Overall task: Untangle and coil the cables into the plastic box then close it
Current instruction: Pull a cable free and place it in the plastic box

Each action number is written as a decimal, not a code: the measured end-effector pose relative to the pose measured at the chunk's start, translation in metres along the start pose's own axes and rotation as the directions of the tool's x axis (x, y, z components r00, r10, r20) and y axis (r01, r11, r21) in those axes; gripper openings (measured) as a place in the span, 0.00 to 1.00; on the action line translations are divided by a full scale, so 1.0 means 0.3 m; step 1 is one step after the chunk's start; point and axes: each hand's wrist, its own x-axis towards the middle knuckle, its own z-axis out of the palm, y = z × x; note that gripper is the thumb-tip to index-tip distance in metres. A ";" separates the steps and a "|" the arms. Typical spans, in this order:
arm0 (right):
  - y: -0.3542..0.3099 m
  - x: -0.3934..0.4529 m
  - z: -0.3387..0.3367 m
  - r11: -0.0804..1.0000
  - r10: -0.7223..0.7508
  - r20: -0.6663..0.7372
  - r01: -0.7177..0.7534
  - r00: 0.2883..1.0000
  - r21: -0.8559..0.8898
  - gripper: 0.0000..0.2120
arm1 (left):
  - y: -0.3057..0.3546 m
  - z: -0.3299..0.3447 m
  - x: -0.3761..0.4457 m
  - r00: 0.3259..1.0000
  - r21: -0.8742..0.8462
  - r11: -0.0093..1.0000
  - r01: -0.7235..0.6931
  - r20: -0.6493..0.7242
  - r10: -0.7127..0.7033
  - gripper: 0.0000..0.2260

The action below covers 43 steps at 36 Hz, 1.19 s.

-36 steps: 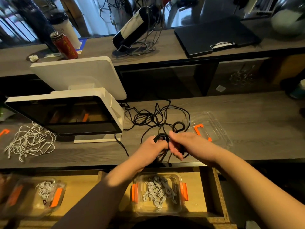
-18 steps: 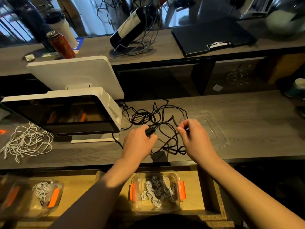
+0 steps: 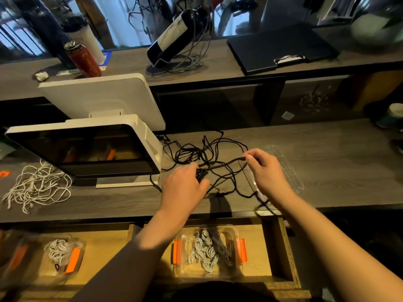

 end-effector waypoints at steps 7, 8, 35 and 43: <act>0.070 0.069 -0.046 0.913 0.084 0.301 0.048 0.950 -0.405 0.07 | 0.026 -0.064 -0.015 0.956 -0.116 0.990 -0.083 0.271 0.112 0.04; 0.067 0.076 -0.037 0.864 0.065 0.251 0.072 0.966 -0.499 0.08 | 0.045 -0.057 -0.023 0.933 -0.152 0.984 -0.088 0.334 0.135 0.04; -0.012 -0.208 0.205 0.943 -0.178 0.135 0.130 0.975 0.306 0.08 | 0.054 -0.123 0.011 0.881 -0.838 -0.317 0.444 0.473 -0.017 0.20; 0.006 -0.246 0.244 0.969 -0.098 0.155 0.059 0.983 0.239 0.17 | 0.050 -0.105 0.016 0.861 -0.757 -0.564 0.330 0.487 -0.150 0.18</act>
